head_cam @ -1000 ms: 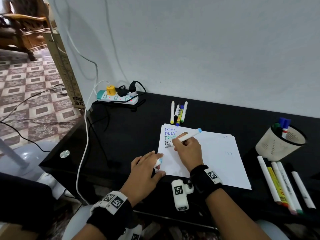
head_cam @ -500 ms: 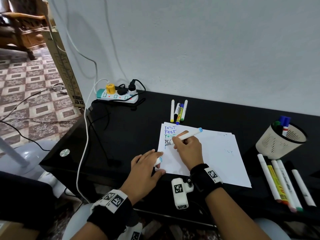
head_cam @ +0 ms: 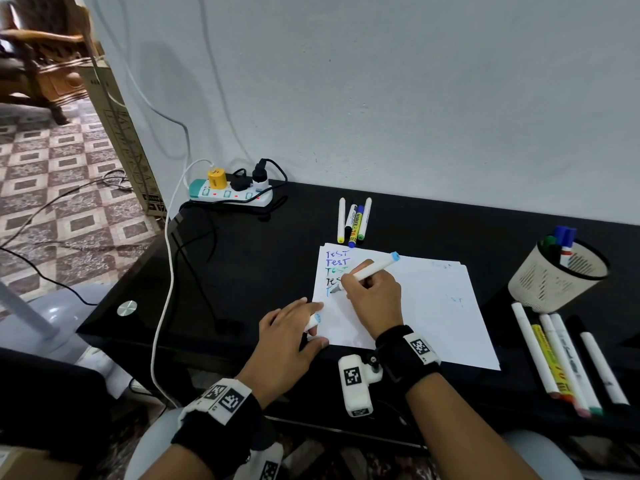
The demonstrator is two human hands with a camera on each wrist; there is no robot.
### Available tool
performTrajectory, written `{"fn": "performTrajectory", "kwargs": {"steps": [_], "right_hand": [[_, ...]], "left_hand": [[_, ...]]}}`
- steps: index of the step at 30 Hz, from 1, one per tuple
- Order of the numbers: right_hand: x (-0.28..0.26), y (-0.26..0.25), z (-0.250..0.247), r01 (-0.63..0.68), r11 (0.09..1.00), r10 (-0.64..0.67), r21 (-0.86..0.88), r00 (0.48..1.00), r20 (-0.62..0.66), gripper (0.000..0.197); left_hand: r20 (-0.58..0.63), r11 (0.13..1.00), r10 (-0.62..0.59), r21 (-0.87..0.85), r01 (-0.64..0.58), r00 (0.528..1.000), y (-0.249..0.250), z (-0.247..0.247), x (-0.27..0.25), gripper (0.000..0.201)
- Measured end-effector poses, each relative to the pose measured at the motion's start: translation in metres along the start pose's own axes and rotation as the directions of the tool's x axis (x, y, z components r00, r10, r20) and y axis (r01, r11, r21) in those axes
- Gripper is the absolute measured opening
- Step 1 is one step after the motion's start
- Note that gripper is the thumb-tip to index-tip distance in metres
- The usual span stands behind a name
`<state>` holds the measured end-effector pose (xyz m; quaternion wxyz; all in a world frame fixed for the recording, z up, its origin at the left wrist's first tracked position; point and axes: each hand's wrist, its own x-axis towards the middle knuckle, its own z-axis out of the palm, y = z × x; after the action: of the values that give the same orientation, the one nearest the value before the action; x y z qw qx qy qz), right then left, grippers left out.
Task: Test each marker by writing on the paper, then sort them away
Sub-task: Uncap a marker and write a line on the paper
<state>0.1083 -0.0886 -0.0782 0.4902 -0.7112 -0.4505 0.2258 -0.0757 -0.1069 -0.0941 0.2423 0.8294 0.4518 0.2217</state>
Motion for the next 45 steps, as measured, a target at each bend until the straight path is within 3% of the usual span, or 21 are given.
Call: {"fn": "performTrajectory", "kwargs": {"steps": [21,25,34,40,45], "right_hand": [[0.000,-0.001,-0.004,-0.045,0.999,0.045,0.004,0.995,-0.086,0.018],[0.001,-0.003,-0.006,-0.066,0.998,0.067,0.009,0.986,-0.152,0.018],[0.000,-0.005,-0.007,-0.100,0.995,0.100,0.007,0.986,-0.134,0.021],[0.000,-0.008,-0.011,-0.168,0.970,0.211,0.178,0.943,-0.257,0.021],[-0.004,-0.001,-0.021,-0.179,0.951,0.225,0.253,0.960,-0.169,0.013]], "left_hand": [[-0.002,1.000,-0.008,-0.024,0.007,1.000,-0.001,0.000,-0.001,0.052],[-0.002,1.000,-0.004,-0.024,0.004,1.000,-0.001,0.000,-0.001,0.051],[0.003,1.000,-0.014,-0.026,0.014,1.000,-0.001,0.000,0.000,0.050],[-0.001,0.999,-0.019,-0.029,0.019,1.000,-0.003,0.001,0.000,0.049],[0.025,1.000,-0.018,-0.020,0.019,1.000,-0.002,0.000,-0.001,0.049]]}}
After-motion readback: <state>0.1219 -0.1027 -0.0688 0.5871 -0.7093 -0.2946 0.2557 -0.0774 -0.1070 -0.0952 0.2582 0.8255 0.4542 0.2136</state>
